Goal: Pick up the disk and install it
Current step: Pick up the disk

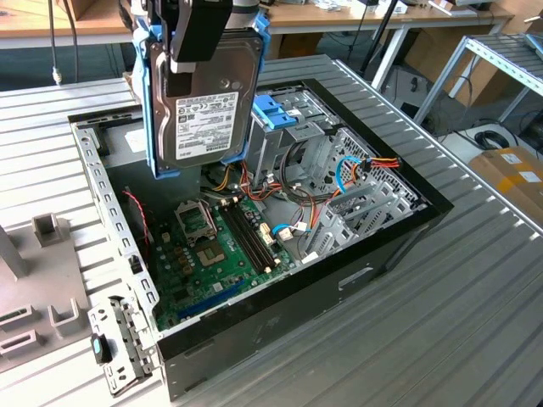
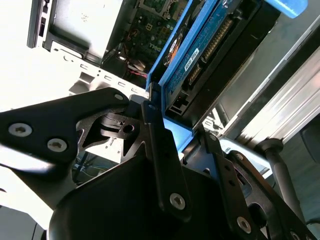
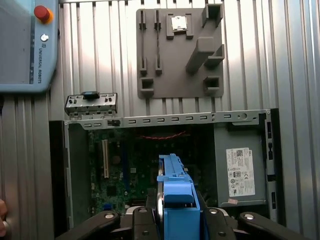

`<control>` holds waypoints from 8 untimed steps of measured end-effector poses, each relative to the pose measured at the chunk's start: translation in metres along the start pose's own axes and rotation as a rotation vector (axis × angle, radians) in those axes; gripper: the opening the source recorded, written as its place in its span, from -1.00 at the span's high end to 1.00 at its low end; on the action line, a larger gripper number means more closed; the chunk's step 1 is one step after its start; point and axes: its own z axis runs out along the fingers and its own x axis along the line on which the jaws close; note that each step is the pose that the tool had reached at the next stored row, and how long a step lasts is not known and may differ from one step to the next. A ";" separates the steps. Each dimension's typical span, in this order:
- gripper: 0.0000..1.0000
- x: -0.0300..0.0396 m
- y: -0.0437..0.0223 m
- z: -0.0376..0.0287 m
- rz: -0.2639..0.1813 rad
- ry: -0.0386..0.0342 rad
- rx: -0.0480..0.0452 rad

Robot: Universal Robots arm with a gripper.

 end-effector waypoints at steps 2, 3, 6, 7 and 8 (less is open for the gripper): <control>0.25 0.0009 -0.0003 0.0001 0.000 0.0001 0.0000; 0.25 0.0015 -0.0005 0.0002 0.000 0.0001 0.0001; 0.25 0.0034 -0.0010 0.0003 0.000 0.0004 0.0001; 0.25 0.0038 -0.0012 0.0003 0.000 0.0005 0.0001; 0.25 0.0049 -0.0014 0.0004 0.000 0.0006 0.0000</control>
